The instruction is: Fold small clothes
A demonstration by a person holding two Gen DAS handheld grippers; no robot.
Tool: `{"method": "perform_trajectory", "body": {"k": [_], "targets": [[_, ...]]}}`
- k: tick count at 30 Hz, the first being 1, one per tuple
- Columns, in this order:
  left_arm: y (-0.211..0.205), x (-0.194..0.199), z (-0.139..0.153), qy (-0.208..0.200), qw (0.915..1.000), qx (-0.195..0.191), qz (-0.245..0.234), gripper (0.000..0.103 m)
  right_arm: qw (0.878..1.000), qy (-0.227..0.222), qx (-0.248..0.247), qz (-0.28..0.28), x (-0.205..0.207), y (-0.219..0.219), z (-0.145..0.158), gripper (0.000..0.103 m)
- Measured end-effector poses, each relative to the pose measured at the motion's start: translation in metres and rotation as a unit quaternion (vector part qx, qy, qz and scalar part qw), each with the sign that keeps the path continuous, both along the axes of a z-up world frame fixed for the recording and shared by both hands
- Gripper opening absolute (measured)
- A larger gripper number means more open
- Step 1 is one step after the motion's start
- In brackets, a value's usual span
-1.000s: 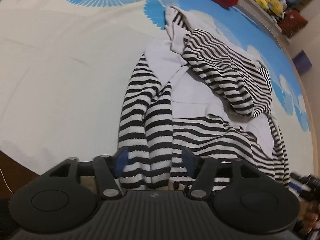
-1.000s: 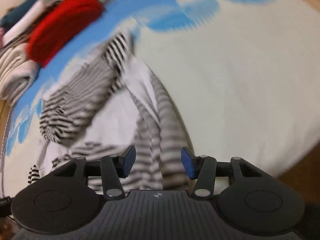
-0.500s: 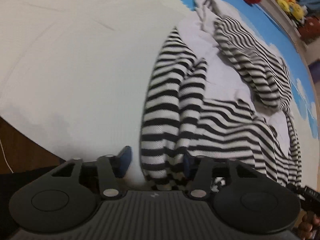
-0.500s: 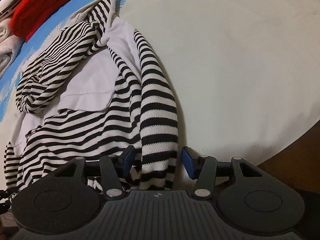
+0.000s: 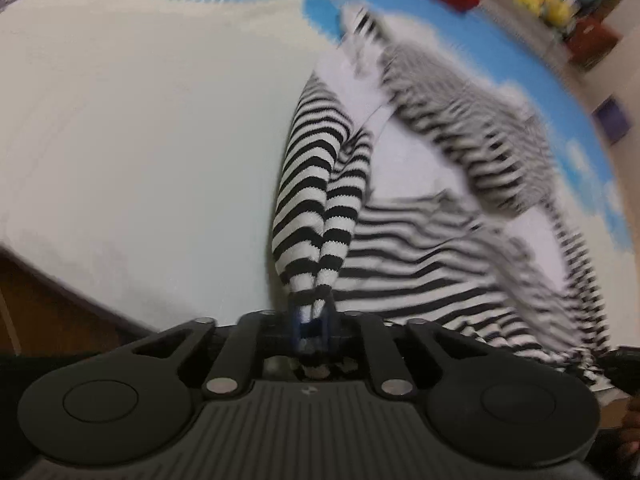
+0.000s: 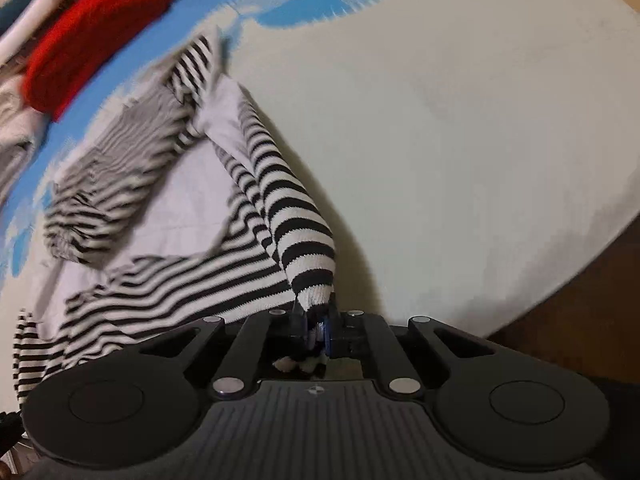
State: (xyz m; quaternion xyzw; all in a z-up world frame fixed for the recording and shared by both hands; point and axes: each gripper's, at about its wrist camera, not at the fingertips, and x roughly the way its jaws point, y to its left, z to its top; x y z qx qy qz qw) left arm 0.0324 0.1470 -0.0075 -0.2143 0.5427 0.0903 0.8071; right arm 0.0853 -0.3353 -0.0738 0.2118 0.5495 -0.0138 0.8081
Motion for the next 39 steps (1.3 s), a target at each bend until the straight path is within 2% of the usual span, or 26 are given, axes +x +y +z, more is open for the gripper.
{"method": "perform_trajectory", "body": {"k": [1, 2, 4, 7, 15, 33, 39], "targets": [[0.002, 0.001, -0.007, 0.012, 0.9999, -0.008, 0.005, 0.020, 1.000, 0.013, -0.003, 0.007, 0.002, 0.003, -0.005, 0.013], [0.007, 0.003, -0.012, 0.019, 0.9993, -0.026, 0.017, 0.021, 1.000, 0.021, -0.003, 0.014, 0.004, 0.006, -0.008, 0.026], [0.017, 0.005, -0.014, 0.022, 0.9981, -0.045, 0.037, 0.029, 0.999, 0.023, -0.006, 0.023, 0.004, 0.011, -0.010, 0.035], [0.020, 0.004, -0.014, 0.023, 0.9976, -0.051, 0.042, 0.031, 0.999, 0.020, -0.014, 0.028, 0.005, 0.015, -0.009, 0.035], [0.012, 0.005, -0.018, 0.027, 0.9988, -0.029, 0.030, 0.034, 0.998, 0.011, -0.036, 0.044, 0.003, 0.024, -0.011, 0.035], [0.010, 0.005, -0.019, 0.023, 0.9994, -0.018, 0.019, 0.034, 0.997, -0.002, -0.044, 0.063, -0.006, 0.025, -0.009, 0.034], [0.011, 0.004, -0.019, 0.020, 0.9994, -0.021, 0.018, 0.033, 0.997, -0.014, -0.040, 0.066, -0.006, 0.027, -0.007, 0.019]]}}
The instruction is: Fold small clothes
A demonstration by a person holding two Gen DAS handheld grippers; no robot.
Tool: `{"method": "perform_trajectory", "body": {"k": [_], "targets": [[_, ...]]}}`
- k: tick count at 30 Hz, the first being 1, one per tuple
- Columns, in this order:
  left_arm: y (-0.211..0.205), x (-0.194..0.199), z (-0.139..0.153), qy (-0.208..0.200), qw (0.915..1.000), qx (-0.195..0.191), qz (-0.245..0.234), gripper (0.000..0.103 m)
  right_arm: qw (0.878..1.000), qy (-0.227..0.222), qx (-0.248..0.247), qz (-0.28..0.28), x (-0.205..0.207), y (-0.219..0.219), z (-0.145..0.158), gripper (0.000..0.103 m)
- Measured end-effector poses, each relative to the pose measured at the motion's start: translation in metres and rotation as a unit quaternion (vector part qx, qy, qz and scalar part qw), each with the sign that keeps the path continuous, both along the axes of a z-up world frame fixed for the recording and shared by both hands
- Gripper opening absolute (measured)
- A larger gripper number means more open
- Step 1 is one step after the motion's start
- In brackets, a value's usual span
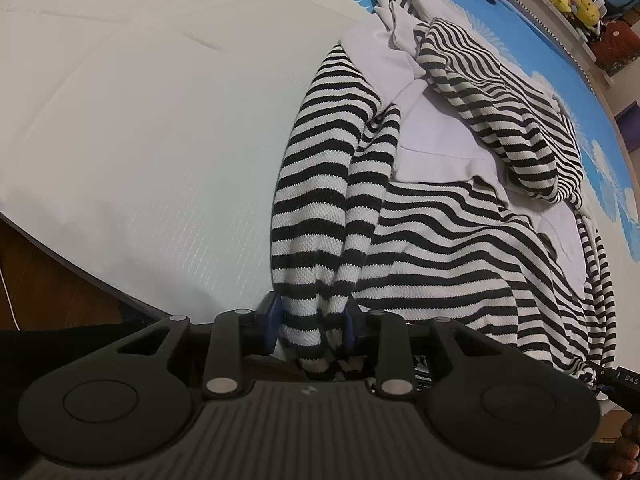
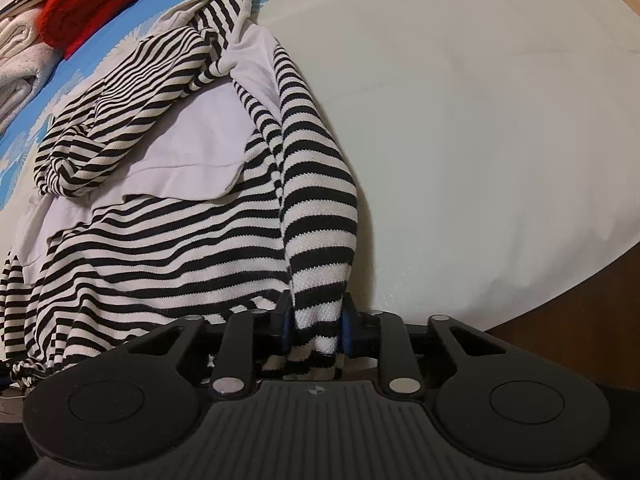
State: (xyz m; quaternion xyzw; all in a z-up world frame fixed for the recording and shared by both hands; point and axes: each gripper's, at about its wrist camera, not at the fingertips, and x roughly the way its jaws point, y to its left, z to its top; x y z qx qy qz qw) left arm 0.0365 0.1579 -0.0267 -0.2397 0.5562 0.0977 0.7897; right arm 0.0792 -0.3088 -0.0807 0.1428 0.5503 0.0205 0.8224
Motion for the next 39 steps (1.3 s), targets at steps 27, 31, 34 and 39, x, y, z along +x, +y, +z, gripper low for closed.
{"method": "perform_trajectory", "body": {"k": [27, 31, 34, 39], "targets": [[-0.005, -0.005, 0.007, -0.026, 0.9993, -0.001, -0.028, 0.007, 0.999, -0.034, -0.009, 0.011, -0.008, -0.001, 0.010, 0.009], [-0.009, -0.008, 0.038, -0.065, 0.9963, 0.011, -0.054, 0.006, 0.998, -0.062, 0.015, 0.003, -0.014, -0.011, 0.030, 0.007], [-0.008, -0.014, 0.077, -0.106, 0.9905, 0.014, -0.086, 0.006, 0.994, -0.101, 0.033, 0.019, -0.024, -0.024, 0.064, 0.006], [0.001, -0.048, 0.141, -0.142, 0.9815, -0.012, -0.127, 0.006, 0.981, -0.166, 0.087, 0.044, -0.070, -0.050, 0.134, 0.005]]}}
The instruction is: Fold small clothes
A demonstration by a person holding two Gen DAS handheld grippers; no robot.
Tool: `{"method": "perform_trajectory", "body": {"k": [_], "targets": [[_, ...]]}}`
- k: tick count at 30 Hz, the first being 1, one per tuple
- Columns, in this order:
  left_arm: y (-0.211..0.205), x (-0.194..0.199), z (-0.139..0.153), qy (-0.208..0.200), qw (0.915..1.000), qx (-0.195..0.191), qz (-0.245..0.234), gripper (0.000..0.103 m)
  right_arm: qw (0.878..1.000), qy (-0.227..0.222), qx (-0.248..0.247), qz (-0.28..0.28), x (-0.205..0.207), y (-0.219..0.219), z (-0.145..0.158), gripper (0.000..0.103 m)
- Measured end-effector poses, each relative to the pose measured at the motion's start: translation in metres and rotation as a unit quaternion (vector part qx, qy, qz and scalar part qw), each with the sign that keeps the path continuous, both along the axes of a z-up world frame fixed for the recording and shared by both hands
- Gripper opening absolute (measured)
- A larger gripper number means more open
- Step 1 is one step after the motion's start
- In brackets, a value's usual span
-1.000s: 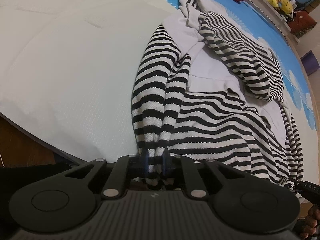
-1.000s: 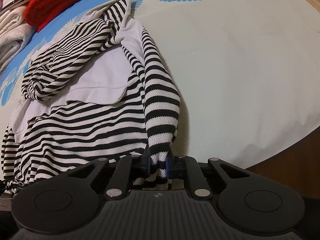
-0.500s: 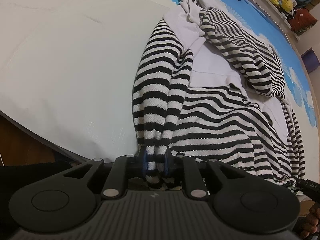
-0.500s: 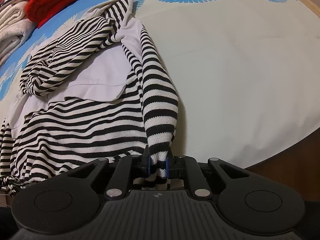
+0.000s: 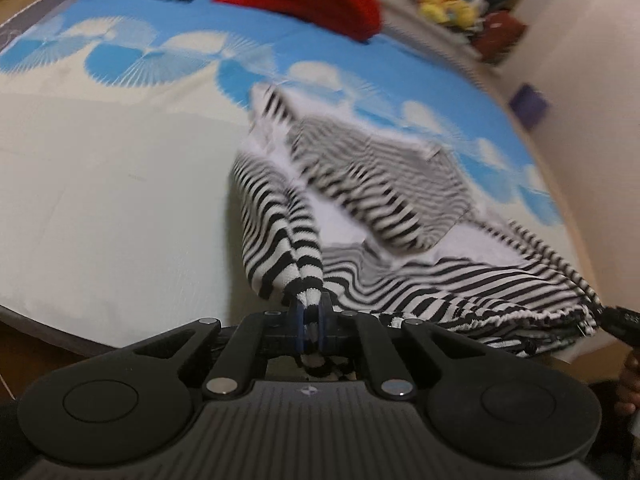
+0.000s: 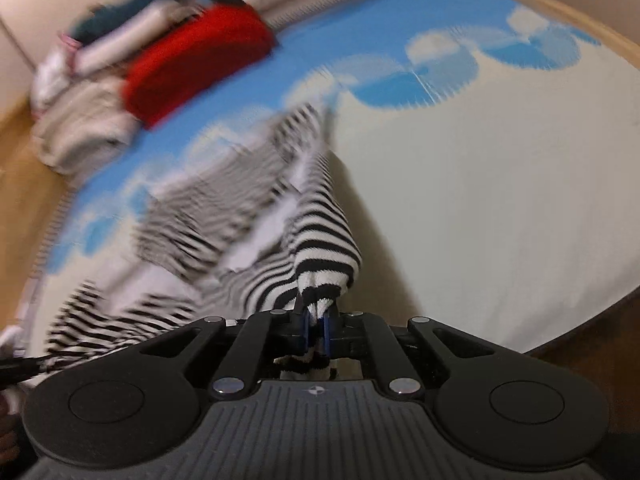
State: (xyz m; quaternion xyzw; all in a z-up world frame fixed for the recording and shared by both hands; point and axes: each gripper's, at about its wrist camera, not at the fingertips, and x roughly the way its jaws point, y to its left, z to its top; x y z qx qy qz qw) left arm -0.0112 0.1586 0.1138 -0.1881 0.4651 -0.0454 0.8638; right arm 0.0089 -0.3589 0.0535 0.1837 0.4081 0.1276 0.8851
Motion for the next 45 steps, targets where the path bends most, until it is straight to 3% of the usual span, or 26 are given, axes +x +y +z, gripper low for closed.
{"method": "perform_trajectory", "body": {"k": [4, 8, 14, 17, 19, 21, 22, 24, 25, 27, 28, 29, 35, 39, 42, 43, 45], "targets": [[0.010, -0.021, 0.027, -0.004, 0.9986, -0.050, -0.014, 0.006, 0.999, -0.044, 0.005, 0.018, -0.041, -0.012, 0.031, 0.005], [0.021, 0.008, 0.018, 0.016, 0.9962, -0.085, -0.016, 0.006, 0.999, -0.032, 0.010, 0.018, -0.027, -0.018, 0.025, 0.005], [0.035, 0.127, -0.023, 0.036, 0.9955, -0.086, 0.017, 0.007, 1.000, -0.012, -0.015, 0.001, 0.082, 0.009, -0.003, 0.006], [0.057, 0.188, -0.058, 0.062, 0.9878, -0.131, 0.057, 0.017, 1.000, 0.007, -0.024, -0.006, 0.152, 0.026, -0.024, 0.008], [0.076, 0.204, -0.073, 0.057, 0.9804, -0.159, 0.102, 0.025, 0.999, 0.001, -0.036, -0.033, 0.186, 0.029, -0.032, 0.018], [0.090, 0.199, -0.079, 0.011, 0.9781, -0.169, 0.120, 0.036, 0.996, -0.032, -0.058, -0.061, 0.202, 0.025, -0.037, 0.019], [0.093, 0.197, -0.082, 0.017, 0.9774, -0.170, 0.124, 0.037, 0.995, -0.048, -0.063, -0.064, 0.203, 0.022, -0.040, 0.020], [0.090, 0.198, -0.078, 0.014, 0.9830, -0.148, 0.107, 0.040, 0.995, -0.050, -0.068, -0.044, 0.201, 0.016, -0.054, 0.025], [0.084, 0.200, -0.074, 0.006, 0.9889, -0.123, 0.083, 0.048, 0.996, -0.028, -0.079, -0.026, 0.205, 0.016, -0.060, 0.026], [0.065, 0.204, -0.073, 0.000, 0.9976, -0.066, 0.021, 0.062, 0.995, -0.033, -0.086, 0.022, 0.206, 0.022, -0.064, 0.032], [0.053, 0.204, -0.075, 0.001, 0.9993, -0.037, -0.004, 0.064, 0.993, -0.039, -0.097, 0.046, 0.205, 0.028, -0.067, 0.043], [0.044, 0.206, -0.079, 0.002, 0.9998, -0.009, -0.019, 0.064, 0.989, -0.048, -0.118, 0.069, 0.203, 0.035, -0.072, 0.052], [0.002, 0.211, -0.106, 0.004, 0.9921, 0.104, -0.070, 0.067, 0.952, -0.069, -0.241, 0.174, 0.196, 0.083, -0.100, 0.055], [-0.014, 0.223, -0.118, -0.001, 0.9852, 0.154, -0.076, 0.068, 0.935, -0.089, -0.286, 0.191, 0.200, 0.101, -0.106, 0.055], [-0.015, 0.231, -0.118, -0.013, 0.9850, 0.159, -0.066, 0.067, 0.924, -0.109, -0.319, 0.182, 0.209, 0.108, -0.106, 0.055], [-0.015, 0.233, -0.118, -0.015, 0.9854, 0.157, -0.064, 0.064, 0.921, -0.113, -0.327, 0.178, 0.213, 0.109, -0.107, 0.055], [-0.017, 0.237, -0.118, -0.014, 0.9862, 0.151, -0.065, 0.046, 0.918, -0.116, -0.335, 0.176, 0.220, 0.110, -0.111, 0.055]]}}
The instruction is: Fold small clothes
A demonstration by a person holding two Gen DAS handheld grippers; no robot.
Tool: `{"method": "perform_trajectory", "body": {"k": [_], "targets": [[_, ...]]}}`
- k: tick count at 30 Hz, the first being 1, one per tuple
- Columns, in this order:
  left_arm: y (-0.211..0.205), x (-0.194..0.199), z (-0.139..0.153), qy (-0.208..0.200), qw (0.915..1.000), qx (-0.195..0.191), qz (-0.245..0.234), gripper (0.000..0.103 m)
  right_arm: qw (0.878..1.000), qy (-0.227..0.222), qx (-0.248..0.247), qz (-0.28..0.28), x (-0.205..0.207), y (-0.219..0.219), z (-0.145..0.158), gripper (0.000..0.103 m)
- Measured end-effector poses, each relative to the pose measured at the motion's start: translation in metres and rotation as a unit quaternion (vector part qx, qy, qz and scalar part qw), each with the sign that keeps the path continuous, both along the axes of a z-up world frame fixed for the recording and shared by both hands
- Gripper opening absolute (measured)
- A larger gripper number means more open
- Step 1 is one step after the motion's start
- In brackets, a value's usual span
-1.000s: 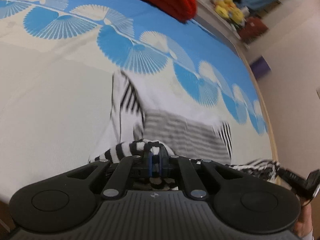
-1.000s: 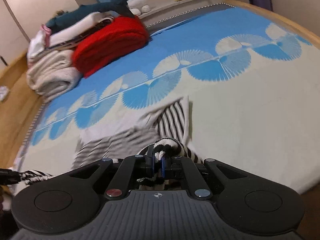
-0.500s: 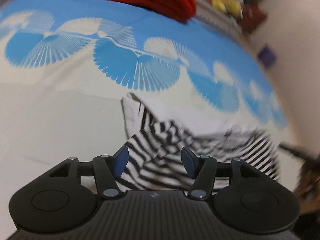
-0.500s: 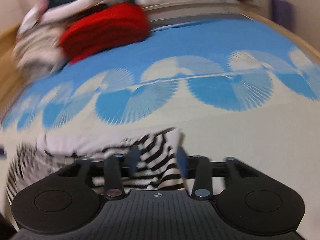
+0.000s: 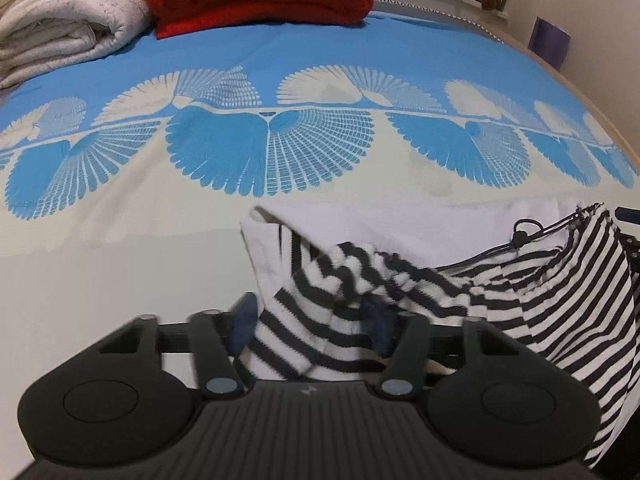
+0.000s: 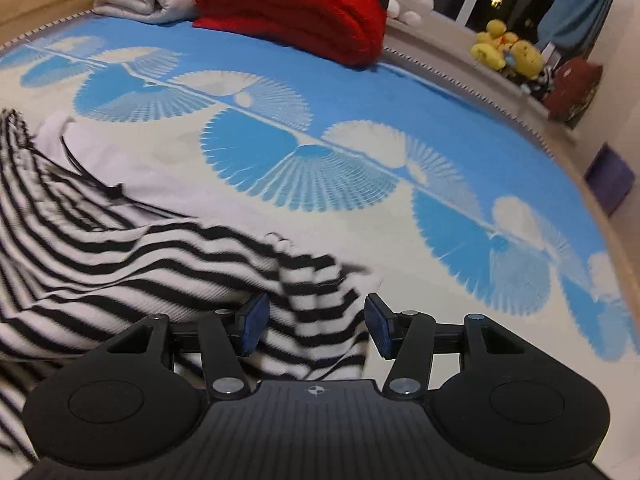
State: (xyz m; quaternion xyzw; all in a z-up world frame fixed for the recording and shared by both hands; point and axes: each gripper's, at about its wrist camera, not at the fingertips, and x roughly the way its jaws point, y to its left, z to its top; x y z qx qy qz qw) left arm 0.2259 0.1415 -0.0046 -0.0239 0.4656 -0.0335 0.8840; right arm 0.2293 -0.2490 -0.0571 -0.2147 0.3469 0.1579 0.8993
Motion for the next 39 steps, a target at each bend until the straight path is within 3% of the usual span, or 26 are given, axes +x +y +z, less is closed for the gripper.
{"method": "perform_trajectory", "body": {"k": [2, 3, 5, 7, 10, 12, 14, 16, 18, 21, 23, 25, 26, 28, 30, 32, 34, 37, 39], "targets": [[-0.003, 0.004, -0.001, 0.008, 0.9999, -0.006, -0.012, 0.008, 1.000, -0.005, -0.009, 0.007, 0.004, 0.002, -0.004, 0.052], [-0.005, 0.005, 0.000, 0.005, 0.9999, 0.002, -0.014, 0.005, 1.000, -0.005, -0.013, 0.014, 0.006, 0.003, -0.006, 0.049], [-0.003, 0.006, 0.010, -0.028, 0.9993, 0.024, 0.003, 0.004, 1.000, 0.013, 0.003, 0.023, 0.011, 0.003, -0.004, 0.006], [0.008, 0.005, 0.028, -0.073, 0.9963, 0.015, 0.044, 0.004, 0.999, -0.009, 0.037, 0.026, 0.012, 0.000, 0.013, 0.003], [0.018, 0.003, 0.049, -0.142, 0.9846, 0.017, 0.101, 0.004, 0.989, -0.086, 0.124, -0.010, 0.011, -0.013, 0.054, 0.003], [0.008, 0.013, 0.046, -0.142, 0.9839, 0.039, 0.102, 0.004, 0.983, -0.113, 0.144, -0.029, 0.015, -0.011, 0.060, 0.003], [-0.003, 0.030, 0.029, -0.100, 0.9892, 0.061, 0.089, 0.004, 0.992, -0.088, 0.089, -0.035, 0.029, 0.004, 0.041, 0.003], [-0.007, 0.044, 0.010, -0.050, 0.9931, 0.060, 0.087, 0.004, 0.999, -0.025, 0.021, -0.037, 0.046, 0.019, 0.011, 0.003], [-0.006, 0.052, 0.005, -0.037, 0.9928, 0.056, 0.099, 0.004, 0.999, 0.002, 0.000, -0.049, 0.058, 0.026, -0.002, 0.003], [0.001, 0.054, 0.023, -0.092, 0.9881, 0.041, 0.116, 0.004, 0.993, -0.048, 0.063, -0.083, 0.068, 0.023, 0.025, 0.003], [0.004, 0.053, 0.033, -0.138, 0.9802, 0.041, 0.136, 0.002, 0.984, -0.109, 0.099, -0.103, 0.068, 0.022, 0.045, 0.003], [0.006, 0.059, 0.030, -0.139, 0.9783, 0.049, 0.145, 0.002, 0.979, -0.134, 0.103, -0.117, 0.075, 0.025, 0.047, 0.003], [0.007, 0.066, 0.022, -0.118, 0.9811, 0.049, 0.145, 0.002, 0.981, -0.120, 0.098, -0.120, 0.083, 0.029, 0.041, 0.003], [0.010, 0.083, -0.006, -0.039, 0.9896, 0.027, 0.136, 0.004, 0.987, -0.074, 0.064, -0.130, 0.099, 0.038, 0.016, 0.003], [0.013, 0.092, -0.027, 0.025, 0.9889, 0.026, 0.144, 0.006, 0.991, -0.005, 0.025, -0.133, 0.115, 0.047, -0.013, 0.004], [0.017, 0.092, -0.029, 0.039, 0.9882, 0.019, 0.147, 0.021, 0.991, 0.037, 0.004, -0.129, 0.120, 0.052, -0.031, 0.012], [0.024, 0.089, -0.022, 0.040, 0.9875, 0.011, 0.152, 0.030, 0.992, 0.030, -0.006, -0.122, 0.117, 0.053, -0.028, 0.021], [0.042, 0.074, -0.004, 0.039, 0.9837, -0.032, 0.173, 0.030, 0.990, 0.022, 0.024, -0.136, 0.110, 0.037, -0.008, 0.032], [0.058, 0.058, 0.010, 0.040, 0.9802, -0.068, 0.181, 0.030, 0.986, 0.032, 0.070, -0.150, 0.096, 0.017, 0.008, 0.033]]}}
